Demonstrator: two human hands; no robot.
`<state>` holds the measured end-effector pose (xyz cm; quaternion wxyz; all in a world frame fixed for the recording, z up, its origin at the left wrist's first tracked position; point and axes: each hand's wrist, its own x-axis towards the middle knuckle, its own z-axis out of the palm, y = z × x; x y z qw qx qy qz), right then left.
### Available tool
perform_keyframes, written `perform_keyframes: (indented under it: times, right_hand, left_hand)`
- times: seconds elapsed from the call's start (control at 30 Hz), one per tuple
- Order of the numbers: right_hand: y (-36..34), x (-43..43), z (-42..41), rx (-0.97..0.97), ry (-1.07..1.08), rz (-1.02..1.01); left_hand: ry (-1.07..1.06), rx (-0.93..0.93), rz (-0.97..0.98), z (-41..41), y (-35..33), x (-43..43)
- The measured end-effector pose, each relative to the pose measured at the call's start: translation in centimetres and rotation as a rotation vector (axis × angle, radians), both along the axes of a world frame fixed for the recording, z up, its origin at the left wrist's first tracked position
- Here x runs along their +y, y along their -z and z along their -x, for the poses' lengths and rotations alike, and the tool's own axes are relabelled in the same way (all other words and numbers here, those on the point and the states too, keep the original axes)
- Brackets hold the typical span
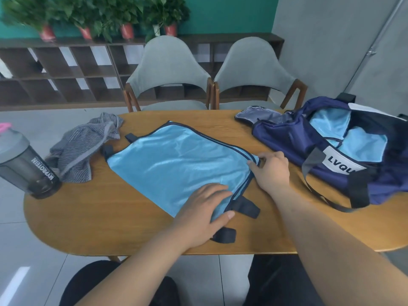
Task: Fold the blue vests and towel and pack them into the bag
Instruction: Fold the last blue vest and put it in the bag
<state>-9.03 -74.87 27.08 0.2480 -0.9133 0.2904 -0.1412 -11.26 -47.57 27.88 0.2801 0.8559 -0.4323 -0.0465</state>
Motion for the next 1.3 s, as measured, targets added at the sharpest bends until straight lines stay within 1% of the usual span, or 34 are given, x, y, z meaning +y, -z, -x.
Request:
perform_keyframes:
  times: [0.1,0.2,0.3,0.47,0.6,0.7,0.77,0.87,0.97,1.07,1.17,1.3]
  right_hand:
    - [0.1,-0.1,0.2,-0.041,-0.003,-0.01]
    - [0.4,-0.1,0.6,-0.166,-0.026,-0.028]
    - [0.6,-0.1,0.7,-0.222,-0.031,-0.056]
    - [0.6,-0.2,1.0,-0.251,-0.016,-0.099]
    - [0.3,-0.2,1.1,-0.269,0.004,-0.135]
    - [0.3,-0.4,1.3,-0.281,0.01,-0.148]
    - [0.2,-0.5,1.3,-0.251,0.004,-0.15]
    - [-0.2,-0.9,0.8,-0.162,-0.003,-0.151]
    - [-0.9,-1.1,0.2,-0.074,-0.023,-0.116]
    - [-1.6,-1.2,-0.3,-0.009,-0.016,-0.135]
    - [-2.1,-1.6,-0.4,-0.004,-0.002,-0.158]
    - [-2.5,-2.1,0.1,-0.048,-0.024,-0.193]
  left_hand:
    - [-0.088,-0.001,0.202,0.1,0.3,1.2]
    - [-0.101,-0.014,0.265,0.5,0.8,2.6]
    - [-0.037,-0.028,0.212,1.1,0.9,3.8]
    - [0.114,-0.087,0.057,2.5,0.2,4.8]
    - [0.128,-0.152,-0.02,2.8,0.0,4.5]
    - [0.158,-0.235,-0.05,2.6,-0.2,4.2]
    - [0.189,-0.287,-0.079,2.5,-0.5,4.1]
    - [0.215,-0.273,-0.115,2.3,-1.2,4.3]
    - [0.203,-0.299,-0.132,2.3,-1.4,4.2]
    - [0.137,-0.358,-0.136,2.4,-1.0,3.6]
    - [0.077,-0.409,-0.128,2.7,-0.6,3.2]
    - [0.018,-0.483,-0.09,2.9,-0.4,2.8]
